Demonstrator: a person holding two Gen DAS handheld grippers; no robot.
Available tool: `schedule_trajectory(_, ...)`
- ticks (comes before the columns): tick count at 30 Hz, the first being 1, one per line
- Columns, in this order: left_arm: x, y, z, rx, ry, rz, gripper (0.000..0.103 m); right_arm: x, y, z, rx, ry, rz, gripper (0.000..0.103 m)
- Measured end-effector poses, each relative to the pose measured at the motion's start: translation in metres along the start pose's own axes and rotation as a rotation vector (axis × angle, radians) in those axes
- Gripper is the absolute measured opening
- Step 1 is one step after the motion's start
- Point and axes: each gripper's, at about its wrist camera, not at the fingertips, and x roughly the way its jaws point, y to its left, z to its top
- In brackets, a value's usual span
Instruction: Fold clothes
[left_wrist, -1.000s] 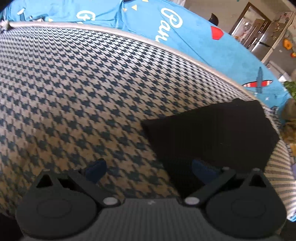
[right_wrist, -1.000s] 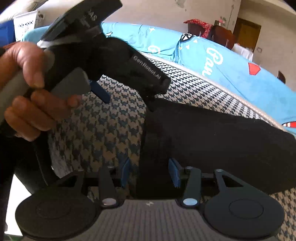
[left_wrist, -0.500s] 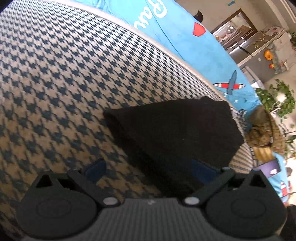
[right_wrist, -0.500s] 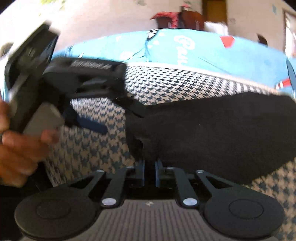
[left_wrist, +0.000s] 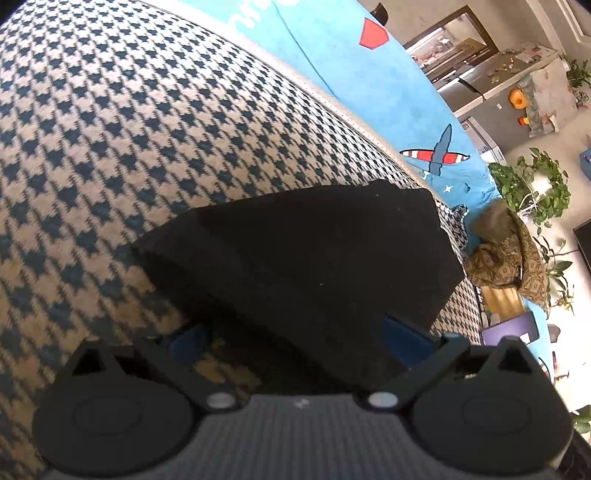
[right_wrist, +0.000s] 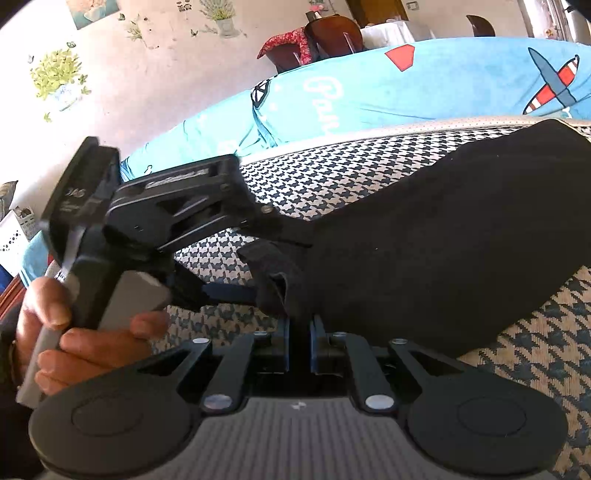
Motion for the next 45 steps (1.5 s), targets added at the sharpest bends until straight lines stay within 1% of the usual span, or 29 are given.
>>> schedule_trajectory(2,0.004,-0.004,0.002,0.017,0.001,0.009,0.102,0.000,-0.002,0.001,0.016,-0.003,0.006,0.010)
schedule_trajectory(3,0.006,-0.006,0.004,0.026,0.000,0.015,0.097,-0.001,-0.003,0.001,0.023,-0.006,0.007,0.010)
schedule_trajectory(4,0.008,-0.008,0.005,0.035,-0.002,0.023,0.090,-0.001,-0.004,0.002,0.028,-0.008,0.009,0.010)
schedule_trajectory(5,0.009,-0.010,0.006,0.044,-0.005,0.031,0.086,-0.002,-0.005,0.002,0.033,-0.011,0.011,0.010)
schedule_trajectory(7,0.011,-0.012,0.007,0.057,-0.011,0.042,0.068,-0.004,-0.007,0.003,0.040,-0.012,0.006,0.010)
schedule_trajectory(8,0.012,-0.013,0.007,0.056,-0.011,0.037,0.064,-0.004,-0.007,0.003,0.043,-0.012,-0.001,0.010)
schedule_trajectory(9,0.013,-0.013,0.008,0.054,-0.010,0.032,0.056,-0.004,-0.008,0.004,0.048,-0.010,-0.010,0.010)
schedule_trajectory(10,0.013,-0.013,0.007,0.055,-0.010,0.033,0.051,-0.003,-0.010,0.003,0.059,-0.010,-0.018,0.010)
schedule_trajectory(14,0.018,-0.016,0.007,0.082,-0.017,0.065,0.044,-0.003,-0.018,0.004,0.099,-0.006,-0.033,0.011)
schedule_trajectory(16,0.022,-0.020,0.009,0.087,-0.017,0.066,0.041,-0.004,-0.012,0.003,0.052,-0.011,-0.053,0.013)
schedule_trajectory(17,0.023,-0.021,0.010,0.090,-0.016,0.069,0.041,-0.005,-0.009,0.003,0.023,-0.013,-0.064,0.018)
schedule_trajectory(18,0.024,-0.022,0.010,0.092,-0.015,0.072,0.041,-0.006,-0.005,0.002,-0.007,-0.019,-0.072,0.027)
schedule_trajectory(19,0.024,-0.023,0.011,0.095,-0.013,0.074,0.041,-0.006,-0.001,0.001,-0.037,-0.027,-0.079,0.033)
schedule_trajectory(20,0.024,-0.023,0.011,0.097,-0.011,0.077,0.041,-0.007,0.003,0.000,-0.068,-0.035,-0.085,0.043)
schedule_trajectory(21,0.023,-0.022,0.010,0.099,-0.010,0.078,0.041,-0.009,0.006,-0.001,-0.092,-0.045,-0.086,0.050)
schedule_trajectory(23,0.023,-0.023,0.010,0.100,-0.008,0.079,0.041,-0.013,0.012,-0.004,-0.135,-0.062,-0.080,0.055)
schedule_trajectory(25,0.024,-0.023,0.010,0.101,-0.005,0.080,0.041,-0.011,0.017,-0.007,-0.172,-0.060,-0.076,0.058)
schedule_trajectory(35,0.024,-0.022,0.010,0.107,0.002,0.086,0.041,0.015,0.024,-0.011,-0.243,-0.022,-0.156,0.058)
schedule_trajectory(37,0.024,-0.021,0.009,0.112,0.004,0.088,0.041,0.020,0.025,-0.012,-0.254,-0.016,-0.173,0.050)
schedule_trajectory(38,0.024,-0.020,0.009,0.115,0.005,0.089,0.041,0.023,0.025,-0.012,-0.259,-0.014,-0.181,0.036)
schedule_trajectory(39,0.024,-0.020,0.009,0.118,0.005,0.089,0.044,0.025,0.025,-0.012,-0.265,-0.011,-0.189,0.022)
schedule_trajectory(41,0.025,-0.020,0.010,0.115,0.003,0.076,0.051,0.028,0.025,-0.013,-0.269,-0.010,-0.197,0.016)
schedule_trajectory(42,0.025,-0.020,0.010,0.111,0.000,0.069,0.058,0.026,0.024,-0.012,-0.265,-0.014,-0.194,0.012)
schedule_trajectory(43,0.025,-0.020,0.011,0.109,-0.005,0.065,0.068,0.025,0.024,-0.012,-0.261,-0.018,-0.190,0.012)
schedule_trajectory(44,0.025,-0.020,0.012,0.110,-0.014,0.067,0.074,0.024,0.024,-0.012,-0.261,-0.022,-0.189,0.011)
schedule_trajectory(45,0.025,-0.021,0.013,0.113,-0.024,0.073,0.086,0.023,0.024,-0.012,-0.264,-0.027,-0.190,0.011)
